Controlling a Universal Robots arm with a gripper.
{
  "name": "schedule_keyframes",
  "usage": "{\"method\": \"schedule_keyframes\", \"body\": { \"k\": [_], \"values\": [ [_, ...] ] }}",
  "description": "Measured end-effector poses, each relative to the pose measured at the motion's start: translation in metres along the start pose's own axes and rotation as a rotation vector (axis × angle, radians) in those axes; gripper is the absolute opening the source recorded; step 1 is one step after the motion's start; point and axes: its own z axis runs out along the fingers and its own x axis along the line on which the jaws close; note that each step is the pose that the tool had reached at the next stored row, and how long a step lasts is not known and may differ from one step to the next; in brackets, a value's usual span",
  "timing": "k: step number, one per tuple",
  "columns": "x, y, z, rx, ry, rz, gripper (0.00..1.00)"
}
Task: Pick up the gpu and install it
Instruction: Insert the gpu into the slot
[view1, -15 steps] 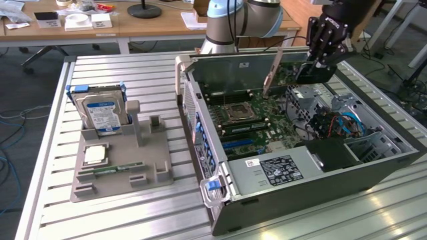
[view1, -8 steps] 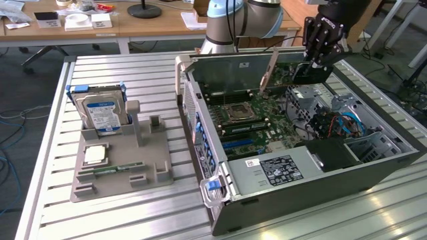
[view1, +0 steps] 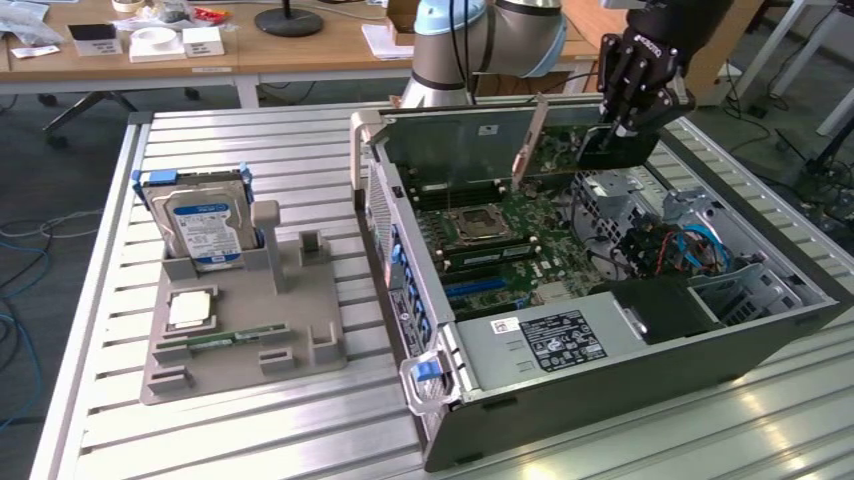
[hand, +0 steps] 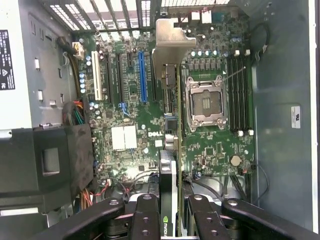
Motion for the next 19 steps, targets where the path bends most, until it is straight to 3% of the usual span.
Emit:
{"method": "schedule_keyframes", "body": {
  "k": [19],
  "values": [
    [0.003,0.0288,0.0003,0.0025,-0.0002,-0.001,0.27]
  ]
}}
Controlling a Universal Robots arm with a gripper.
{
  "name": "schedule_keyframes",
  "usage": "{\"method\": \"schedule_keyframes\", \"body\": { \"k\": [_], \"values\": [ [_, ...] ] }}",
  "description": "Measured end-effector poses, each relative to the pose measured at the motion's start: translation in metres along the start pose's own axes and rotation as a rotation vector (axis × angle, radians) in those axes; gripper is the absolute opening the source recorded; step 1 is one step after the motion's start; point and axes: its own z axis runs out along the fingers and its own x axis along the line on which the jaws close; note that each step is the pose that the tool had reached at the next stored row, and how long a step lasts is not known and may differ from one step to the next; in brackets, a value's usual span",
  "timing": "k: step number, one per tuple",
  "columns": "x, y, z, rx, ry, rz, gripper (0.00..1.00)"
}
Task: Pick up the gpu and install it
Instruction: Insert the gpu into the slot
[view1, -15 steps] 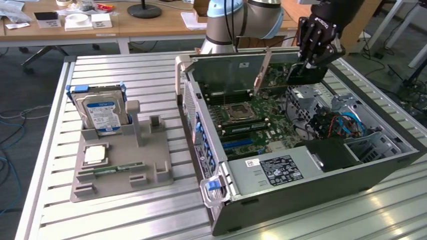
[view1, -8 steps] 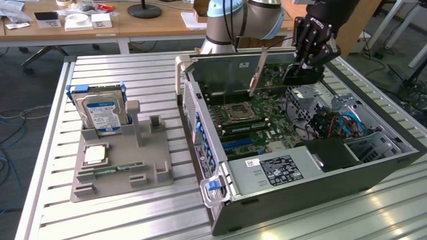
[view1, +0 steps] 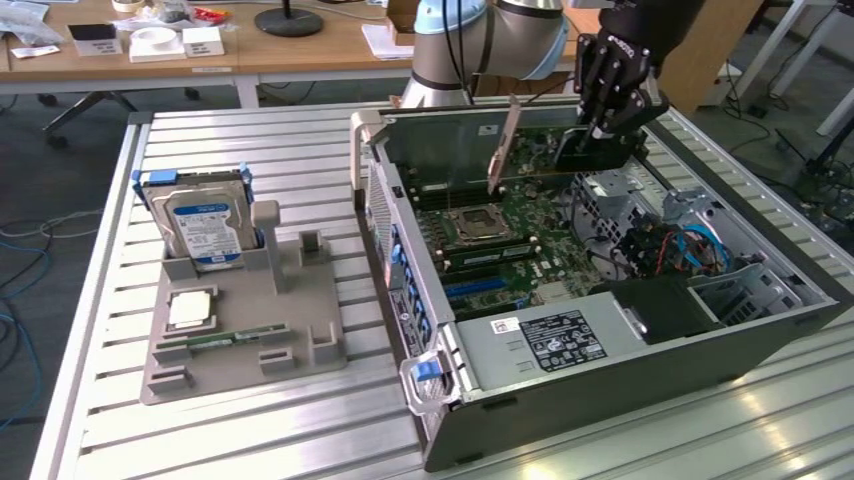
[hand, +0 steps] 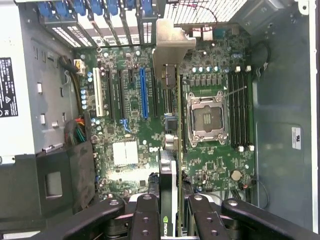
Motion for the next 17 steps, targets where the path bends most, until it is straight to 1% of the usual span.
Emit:
{"method": "schedule_keyframes", "body": {
  "k": [9,15,17],
  "values": [
    [0.0000,0.0006,0.0000,0.0000,0.0000,0.000,0.27],
    [0.0007,0.0072,0.0001,0.0000,0.0000,-0.001,0.27],
    [0.0007,0.0078,0.0001,0.0000,0.0000,-0.001,0.27]
  ]
}}
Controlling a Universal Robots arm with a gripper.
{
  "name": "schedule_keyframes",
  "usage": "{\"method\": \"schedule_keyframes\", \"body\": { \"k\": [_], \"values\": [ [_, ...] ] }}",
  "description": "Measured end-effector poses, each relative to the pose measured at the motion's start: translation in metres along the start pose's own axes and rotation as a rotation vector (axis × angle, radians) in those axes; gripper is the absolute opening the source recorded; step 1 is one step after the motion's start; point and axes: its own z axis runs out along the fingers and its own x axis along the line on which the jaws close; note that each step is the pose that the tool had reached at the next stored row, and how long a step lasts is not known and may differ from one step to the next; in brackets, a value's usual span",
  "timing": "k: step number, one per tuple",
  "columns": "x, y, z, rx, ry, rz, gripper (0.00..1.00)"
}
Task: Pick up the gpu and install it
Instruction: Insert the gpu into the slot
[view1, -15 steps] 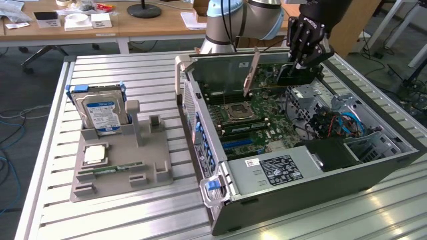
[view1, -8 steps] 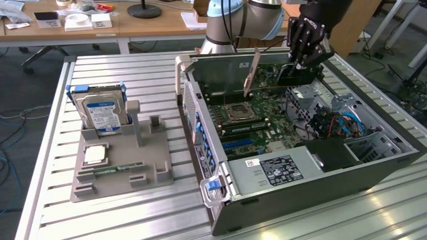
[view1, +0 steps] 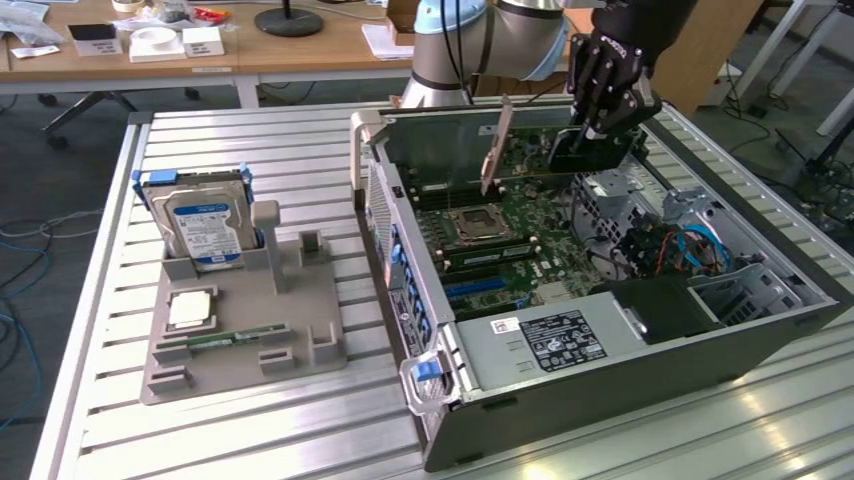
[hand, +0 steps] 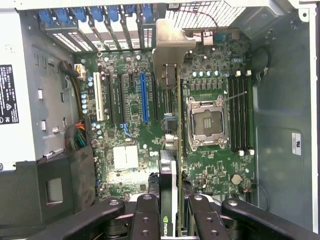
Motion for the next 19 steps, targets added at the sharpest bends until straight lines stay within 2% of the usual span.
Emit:
{"method": "schedule_keyframes", "body": {
  "k": [9,19],
  "values": [
    [0.000,0.0013,0.0000,0.0000,0.0000,0.000,0.27],
    [0.001,0.0163,0.0002,0.0020,-0.0002,-0.008,0.27]
  ]
}}
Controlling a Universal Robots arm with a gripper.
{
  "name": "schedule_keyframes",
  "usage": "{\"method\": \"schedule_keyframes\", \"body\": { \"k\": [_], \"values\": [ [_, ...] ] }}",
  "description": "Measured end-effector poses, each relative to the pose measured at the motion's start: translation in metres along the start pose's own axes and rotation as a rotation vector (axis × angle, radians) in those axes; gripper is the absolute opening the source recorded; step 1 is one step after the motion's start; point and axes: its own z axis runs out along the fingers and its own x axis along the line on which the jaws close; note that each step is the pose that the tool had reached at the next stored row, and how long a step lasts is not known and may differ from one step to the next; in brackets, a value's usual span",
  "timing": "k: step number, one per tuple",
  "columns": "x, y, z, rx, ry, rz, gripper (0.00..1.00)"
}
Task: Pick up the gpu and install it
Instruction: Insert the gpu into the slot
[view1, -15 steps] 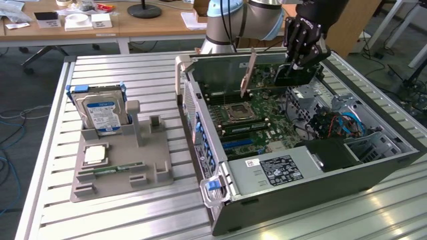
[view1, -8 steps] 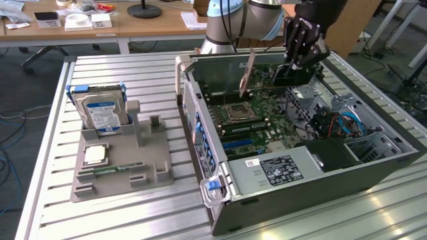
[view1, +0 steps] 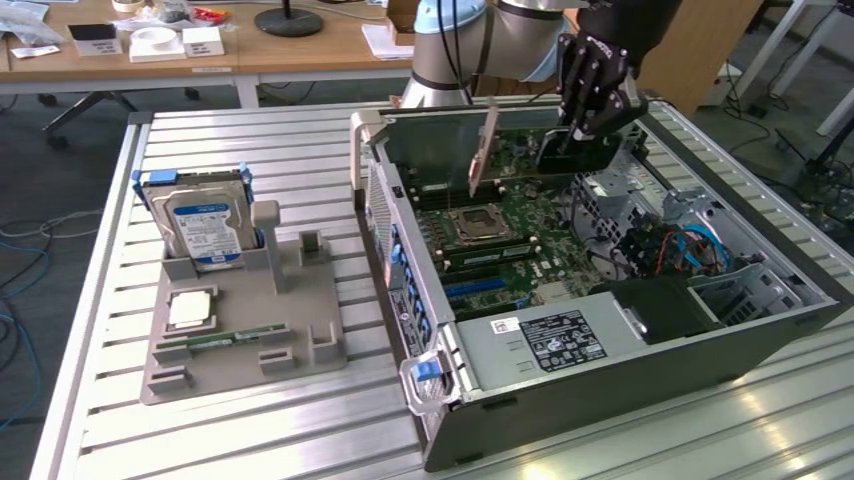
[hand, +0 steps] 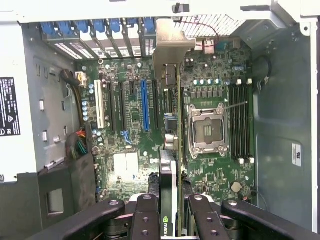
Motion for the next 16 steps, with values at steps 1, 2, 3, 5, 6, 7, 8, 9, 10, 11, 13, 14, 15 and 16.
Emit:
{"method": "schedule_keyframes", "body": {
  "k": [1,2,3,5,6,7,8,9,10,11,13,14,15,16],
  "values": [
    [0.0001,0.0013,0.0000,0.0003,0.0000,-0.001,0.27],
    [0.0002,0.0023,0.0000,0.0004,0.0000,-0.001,0.27],
    [0.0002,0.0025,0.0000,0.0005,-0.0001,-0.001,0.27],
    [0.0002,0.0025,0.0000,0.0005,0.0000,-0.001,0.27],
    [0.0002,0.0025,0.0000,0.0005,0.0000,-0.001,0.27],
    [0.0002,0.0025,0.0000,0.0005,0.0000,-0.001,0.27],
    [0.0002,0.0025,0.0000,0.0005,0.0000,-0.001,0.27],
    [0.0002,0.0025,0.0000,0.0005,0.0000,-0.001,0.27],
    [0.0002,0.0025,0.0000,0.0006,-0.0001,-0.001,0.27],
    [0.0002,0.0025,0.0000,0.0006,-0.0001,-0.001,0.27],
    [0.0002,0.0025,0.0000,0.0005,0.0000,-0.001,0.27],
    [0.0002,0.0025,0.0000,0.0005,-0.0001,-0.001,0.27],
    [0.0002,0.0025,0.0000,0.0005,0.0000,-0.001,0.27],
    [0.0002,0.0025,0.0000,0.0005,-0.0001,-0.001,0.27]
  ]
}}
